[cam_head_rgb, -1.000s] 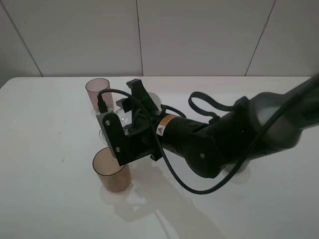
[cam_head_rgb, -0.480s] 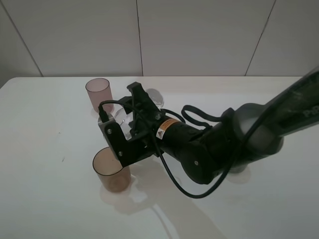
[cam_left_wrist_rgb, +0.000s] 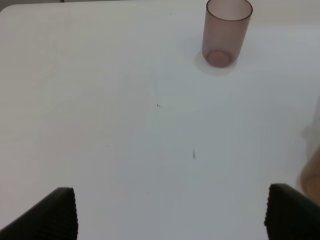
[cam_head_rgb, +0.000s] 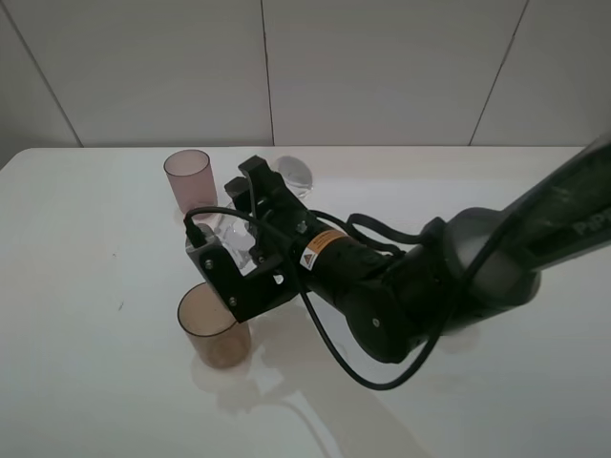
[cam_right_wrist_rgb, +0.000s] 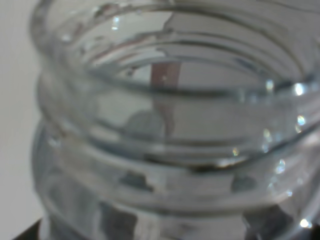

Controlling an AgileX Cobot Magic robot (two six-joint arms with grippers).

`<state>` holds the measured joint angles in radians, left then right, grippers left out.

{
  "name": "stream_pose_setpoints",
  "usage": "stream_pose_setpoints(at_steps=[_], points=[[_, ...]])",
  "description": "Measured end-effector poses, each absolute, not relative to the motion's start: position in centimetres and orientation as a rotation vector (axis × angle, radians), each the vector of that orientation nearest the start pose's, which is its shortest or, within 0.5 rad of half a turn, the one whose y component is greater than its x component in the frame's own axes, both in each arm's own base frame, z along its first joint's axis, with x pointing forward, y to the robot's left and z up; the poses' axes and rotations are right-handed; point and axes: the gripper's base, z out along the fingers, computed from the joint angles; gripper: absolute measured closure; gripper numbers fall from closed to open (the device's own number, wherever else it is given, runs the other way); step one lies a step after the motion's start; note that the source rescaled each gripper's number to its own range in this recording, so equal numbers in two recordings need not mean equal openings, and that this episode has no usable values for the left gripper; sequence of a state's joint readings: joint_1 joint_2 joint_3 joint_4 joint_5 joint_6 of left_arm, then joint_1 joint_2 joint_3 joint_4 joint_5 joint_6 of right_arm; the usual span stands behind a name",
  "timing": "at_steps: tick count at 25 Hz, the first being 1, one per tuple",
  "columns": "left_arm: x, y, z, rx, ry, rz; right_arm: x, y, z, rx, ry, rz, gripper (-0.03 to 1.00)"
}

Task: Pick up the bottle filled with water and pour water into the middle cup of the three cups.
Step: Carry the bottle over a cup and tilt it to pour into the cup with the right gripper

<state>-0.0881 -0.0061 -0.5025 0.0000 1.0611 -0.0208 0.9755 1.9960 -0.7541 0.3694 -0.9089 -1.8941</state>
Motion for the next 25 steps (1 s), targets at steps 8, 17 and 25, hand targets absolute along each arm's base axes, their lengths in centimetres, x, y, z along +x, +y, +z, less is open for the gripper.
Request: stream_pose_setpoints(at_steps=[8,17,25], points=[[-0.61,0.05,27.79,0.068,2.036,-0.068,22.08,27.96,12.0,-1.767,0.665,-0.753,0.96],[-0.61,0.05,27.79,0.068,2.036,-0.068,21.71,28.29,12.25,-1.743,0.646,-0.76,0.96],[-0.61,0.05,27.79,0.068,2.036,-0.068,21.54,28.46,12.38,-1.75,0.596,-0.794,0.96]])
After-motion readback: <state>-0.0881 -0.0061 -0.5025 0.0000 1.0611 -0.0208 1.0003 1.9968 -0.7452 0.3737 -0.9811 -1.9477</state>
